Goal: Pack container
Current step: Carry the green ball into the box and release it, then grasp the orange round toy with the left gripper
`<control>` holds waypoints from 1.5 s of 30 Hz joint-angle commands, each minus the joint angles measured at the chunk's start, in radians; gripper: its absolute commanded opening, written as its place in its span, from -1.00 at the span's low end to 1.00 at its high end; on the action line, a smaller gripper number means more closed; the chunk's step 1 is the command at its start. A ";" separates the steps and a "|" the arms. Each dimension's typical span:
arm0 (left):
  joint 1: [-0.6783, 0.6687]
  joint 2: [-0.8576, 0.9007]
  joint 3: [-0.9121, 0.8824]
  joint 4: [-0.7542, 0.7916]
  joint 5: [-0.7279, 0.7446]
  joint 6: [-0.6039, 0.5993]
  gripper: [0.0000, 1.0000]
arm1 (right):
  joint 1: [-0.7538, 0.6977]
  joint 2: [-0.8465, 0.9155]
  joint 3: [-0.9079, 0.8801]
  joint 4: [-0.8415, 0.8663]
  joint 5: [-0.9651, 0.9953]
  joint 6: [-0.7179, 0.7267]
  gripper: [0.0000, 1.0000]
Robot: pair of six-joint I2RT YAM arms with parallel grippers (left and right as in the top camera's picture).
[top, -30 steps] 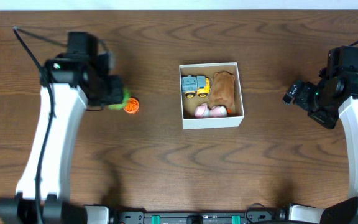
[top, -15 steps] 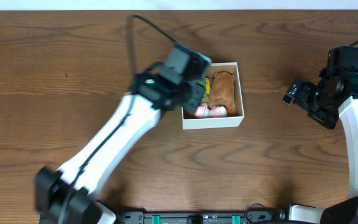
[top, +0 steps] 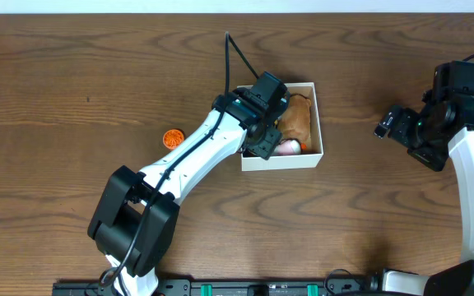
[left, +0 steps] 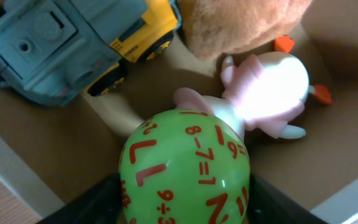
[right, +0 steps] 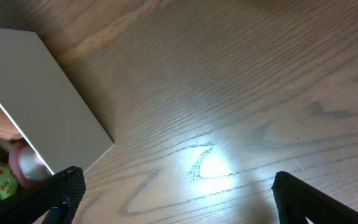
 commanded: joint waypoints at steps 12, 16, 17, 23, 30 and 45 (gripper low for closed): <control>0.014 -0.370 0.127 -0.113 -0.124 0.011 0.81 | -0.006 0.004 -0.001 0.000 0.000 -0.022 0.98; 0.061 -0.409 0.122 -0.258 -0.285 0.010 0.82 | -0.006 0.004 -0.001 -0.001 0.000 -0.022 0.98; 0.083 -0.407 0.115 -0.291 -0.310 0.010 0.81 | -0.006 0.004 -0.001 -0.001 0.000 -0.022 0.98; 0.291 -0.361 -0.028 -0.306 -0.290 -0.073 0.83 | -0.006 0.004 -0.001 0.000 0.000 -0.022 0.98; 0.492 -0.247 -0.188 -0.188 -0.032 -0.073 0.83 | -0.006 0.004 -0.001 0.000 0.000 -0.022 0.98; 0.531 -0.007 -0.216 0.029 0.033 -0.002 0.80 | -0.006 0.004 -0.001 0.001 0.000 -0.022 0.99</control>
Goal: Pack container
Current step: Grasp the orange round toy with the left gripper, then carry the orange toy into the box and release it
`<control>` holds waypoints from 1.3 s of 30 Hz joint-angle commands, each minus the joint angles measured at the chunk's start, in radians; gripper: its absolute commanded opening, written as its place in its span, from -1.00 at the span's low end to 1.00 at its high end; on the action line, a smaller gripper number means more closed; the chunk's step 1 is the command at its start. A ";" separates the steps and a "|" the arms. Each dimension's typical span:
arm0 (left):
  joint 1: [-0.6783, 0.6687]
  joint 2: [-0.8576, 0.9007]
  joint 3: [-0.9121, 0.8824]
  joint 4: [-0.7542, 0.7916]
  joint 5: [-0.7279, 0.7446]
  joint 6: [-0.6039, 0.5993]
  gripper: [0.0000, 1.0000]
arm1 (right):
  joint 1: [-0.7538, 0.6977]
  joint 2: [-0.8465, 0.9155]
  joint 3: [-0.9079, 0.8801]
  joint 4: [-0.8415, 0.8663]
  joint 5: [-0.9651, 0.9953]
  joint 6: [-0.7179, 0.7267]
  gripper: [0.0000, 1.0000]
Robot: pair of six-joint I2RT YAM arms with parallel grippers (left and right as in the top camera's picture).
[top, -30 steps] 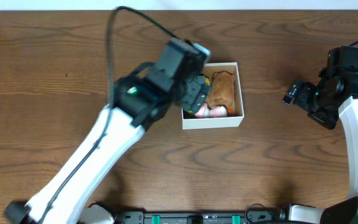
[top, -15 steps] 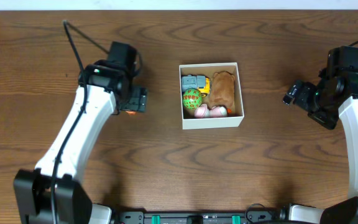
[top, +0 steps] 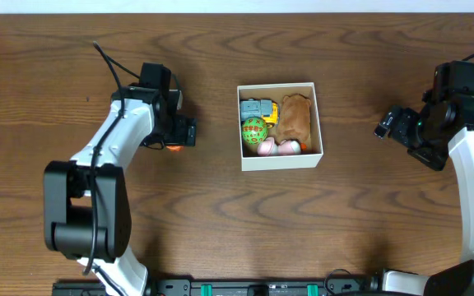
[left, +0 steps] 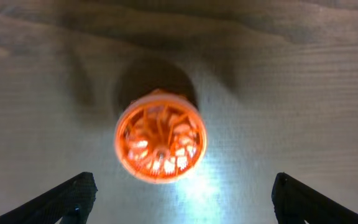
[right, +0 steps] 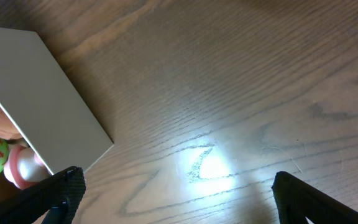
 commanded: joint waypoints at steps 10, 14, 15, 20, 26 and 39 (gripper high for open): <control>0.002 0.104 0.000 0.062 -0.069 0.023 0.80 | -0.006 0.004 -0.001 -0.003 0.001 -0.013 0.99; 0.002 0.111 0.000 0.076 -0.069 0.053 0.64 | -0.006 0.004 -0.001 -0.005 0.001 -0.013 0.98; 0.002 0.111 0.000 0.076 -0.069 0.061 0.57 | -0.006 0.004 -0.001 -0.006 0.001 -0.013 0.98; 0.002 0.111 0.000 0.075 -0.069 0.063 0.24 | -0.006 0.004 -0.001 -0.007 0.001 -0.013 0.98; 0.002 0.101 0.014 0.058 -0.068 0.063 0.01 | -0.006 0.004 -0.001 -0.007 0.001 -0.013 0.99; -0.084 -0.192 0.181 -0.177 0.011 0.063 -0.10 | -0.006 0.004 -0.001 -0.007 0.001 -0.013 0.98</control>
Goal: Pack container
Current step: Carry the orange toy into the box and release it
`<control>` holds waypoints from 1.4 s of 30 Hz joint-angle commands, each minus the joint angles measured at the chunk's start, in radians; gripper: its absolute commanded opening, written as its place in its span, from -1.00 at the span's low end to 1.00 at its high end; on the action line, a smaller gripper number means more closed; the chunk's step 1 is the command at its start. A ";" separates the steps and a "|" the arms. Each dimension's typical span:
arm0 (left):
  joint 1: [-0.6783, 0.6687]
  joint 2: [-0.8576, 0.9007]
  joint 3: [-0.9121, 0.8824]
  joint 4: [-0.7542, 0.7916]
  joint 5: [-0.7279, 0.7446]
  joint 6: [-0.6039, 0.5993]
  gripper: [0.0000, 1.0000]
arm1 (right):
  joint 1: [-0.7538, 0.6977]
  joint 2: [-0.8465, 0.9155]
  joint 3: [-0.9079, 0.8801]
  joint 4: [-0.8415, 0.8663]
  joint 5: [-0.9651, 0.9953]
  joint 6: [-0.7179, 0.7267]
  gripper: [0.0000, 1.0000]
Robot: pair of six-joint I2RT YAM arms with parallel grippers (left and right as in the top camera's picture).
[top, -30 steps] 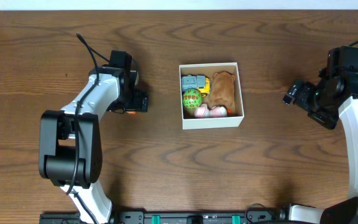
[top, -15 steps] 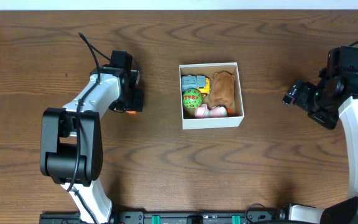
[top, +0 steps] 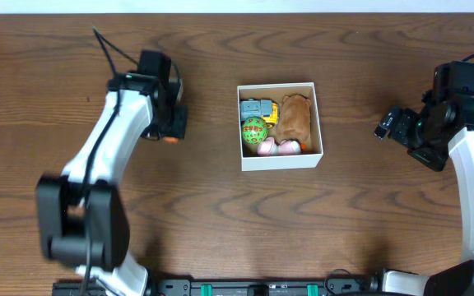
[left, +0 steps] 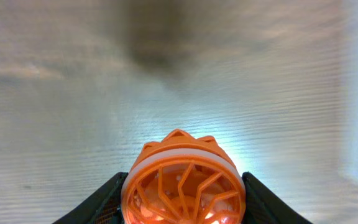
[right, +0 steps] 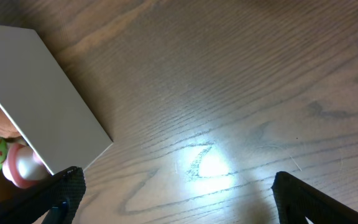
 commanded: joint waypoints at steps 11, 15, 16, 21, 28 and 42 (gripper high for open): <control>-0.405 -0.195 0.029 0.154 0.072 0.007 -0.10 | -0.006 0.004 -0.001 0.017 0.000 -0.011 0.98; -0.492 -0.127 0.029 0.252 0.071 0.007 -0.10 | -0.006 0.004 -0.001 0.017 0.000 -0.011 0.98; -0.505 -0.108 0.029 0.264 0.059 0.007 -0.10 | -0.006 0.004 -0.001 0.016 0.000 -0.011 0.98; -0.541 0.022 0.029 0.298 0.020 0.006 -0.10 | -0.006 0.004 -0.001 0.009 0.000 -0.011 0.98; -0.541 0.108 0.030 0.357 -0.077 0.014 0.45 | -0.006 0.004 -0.001 0.010 0.000 -0.011 0.99; -0.512 -0.301 0.100 0.126 -0.413 -0.105 0.96 | 0.022 -0.058 -0.001 0.097 -0.121 -0.236 0.93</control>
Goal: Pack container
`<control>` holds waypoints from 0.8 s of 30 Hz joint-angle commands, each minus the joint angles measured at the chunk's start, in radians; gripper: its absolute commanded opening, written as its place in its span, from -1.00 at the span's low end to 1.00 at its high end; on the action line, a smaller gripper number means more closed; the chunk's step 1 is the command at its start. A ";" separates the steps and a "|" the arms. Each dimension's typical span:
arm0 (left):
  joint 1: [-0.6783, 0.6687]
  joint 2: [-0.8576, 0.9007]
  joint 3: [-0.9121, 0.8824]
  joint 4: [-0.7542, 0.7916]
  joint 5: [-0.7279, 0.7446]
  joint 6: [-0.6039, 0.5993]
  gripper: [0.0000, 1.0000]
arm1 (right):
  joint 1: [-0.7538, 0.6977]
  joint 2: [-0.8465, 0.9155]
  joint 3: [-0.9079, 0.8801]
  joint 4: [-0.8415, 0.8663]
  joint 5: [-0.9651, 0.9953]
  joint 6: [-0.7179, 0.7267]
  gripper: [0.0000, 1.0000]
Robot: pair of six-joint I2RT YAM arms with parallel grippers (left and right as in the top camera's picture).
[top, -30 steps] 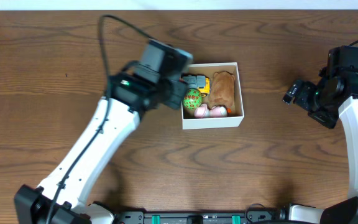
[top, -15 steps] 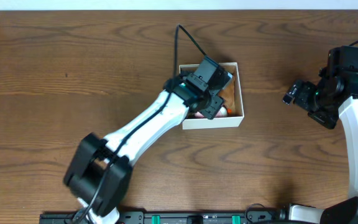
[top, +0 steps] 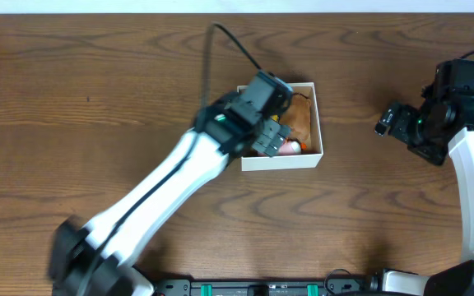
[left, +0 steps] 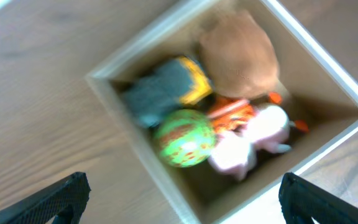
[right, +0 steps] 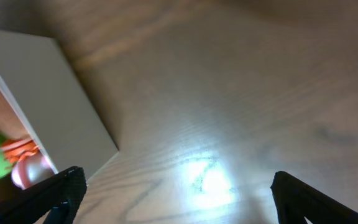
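Note:
The white box (left: 316, 59) holds a grey-and-yellow truck (left: 160, 93), a green numbered ball (left: 184, 138), a brown plush (left: 238, 53), a pink toy (left: 253, 140) and an orange lattice ball (left: 232, 109) in among them. My left gripper (left: 182, 205) hangs open above the box with nothing between its fingers. In the overhead view the left gripper (top: 268, 123) covers the left half of the box (top: 319, 123). My right gripper (top: 393, 123) stands open over bare table right of the box, with the box's side (right: 61, 106) at the left of its view.
Brown wooden table (top: 72, 82) on all sides of the box. The left arm stretches diagonally from the front left up to the box. The right arm stands at the right edge.
My left gripper was shut on the orange ball at the left of the table. It is now open above the box, and the orange ball lies inside. The right wrist view has shifted slightly.
First my left gripper held the green ball low inside the box. Then the green ball lay in the box and the gripper was open over the orange ball on the table. Then it was shut on that ball. Now the ball is in the box.

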 commanded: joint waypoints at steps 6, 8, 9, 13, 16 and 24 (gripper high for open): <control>0.183 -0.375 0.041 -0.154 -0.253 -0.220 0.96 | 0.081 -0.266 0.000 0.104 -0.264 -0.359 0.92; 0.248 -0.444 0.041 -0.184 -0.253 -0.248 0.96 | 0.088 -0.373 0.000 0.129 -0.285 -0.360 0.96; 0.279 -0.475 0.041 -0.195 -0.253 -0.252 0.96 | 0.089 -0.421 0.000 0.137 -0.285 -0.360 0.98; 0.356 -0.548 0.041 -0.220 -0.253 -0.251 0.96 | 0.089 -0.617 0.000 0.139 -0.283 -0.360 0.98; 0.374 -0.558 0.041 -0.249 -0.253 -0.251 0.96 | 0.089 -0.717 0.000 0.117 -0.284 -0.360 0.98; 0.374 -0.540 0.041 -0.275 -0.253 -0.251 0.96 | 0.089 -0.888 0.000 0.102 -0.283 -0.360 0.98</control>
